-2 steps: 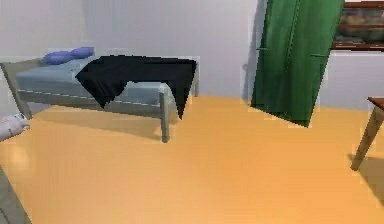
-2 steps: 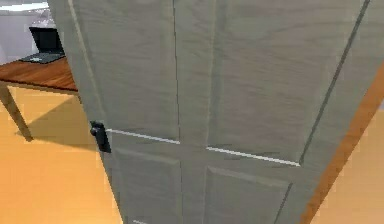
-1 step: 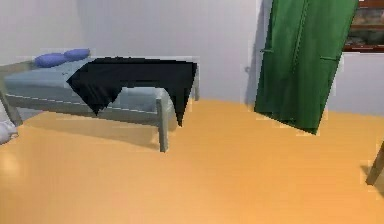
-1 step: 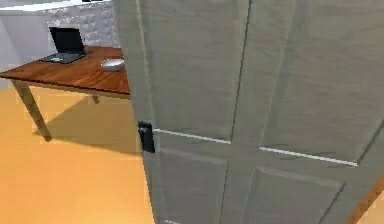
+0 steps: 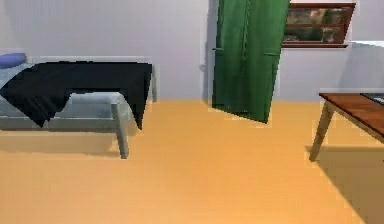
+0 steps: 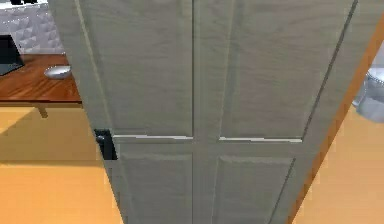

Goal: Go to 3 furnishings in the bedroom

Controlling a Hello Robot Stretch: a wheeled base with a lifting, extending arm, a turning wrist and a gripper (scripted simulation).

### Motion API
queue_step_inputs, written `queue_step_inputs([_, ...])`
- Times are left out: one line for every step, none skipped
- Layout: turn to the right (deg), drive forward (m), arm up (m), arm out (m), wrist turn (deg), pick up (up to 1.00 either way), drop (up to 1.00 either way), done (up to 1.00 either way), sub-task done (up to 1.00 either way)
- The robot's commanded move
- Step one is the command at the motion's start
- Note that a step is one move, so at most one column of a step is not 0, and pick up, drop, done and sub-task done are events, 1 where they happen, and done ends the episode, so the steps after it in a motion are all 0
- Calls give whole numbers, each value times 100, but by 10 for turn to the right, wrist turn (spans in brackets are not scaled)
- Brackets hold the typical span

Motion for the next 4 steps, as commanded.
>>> queue_step_inputs([0,50,0,0,0,0,0,0,0])
queue_step_inputs([450,0,0,0,0,0,0,0,0])
queue_step_inputs([120,0,0,0,0,0,0,0,0])
queue_step_inputs([0,30,0,0,0,0,0,0,0])
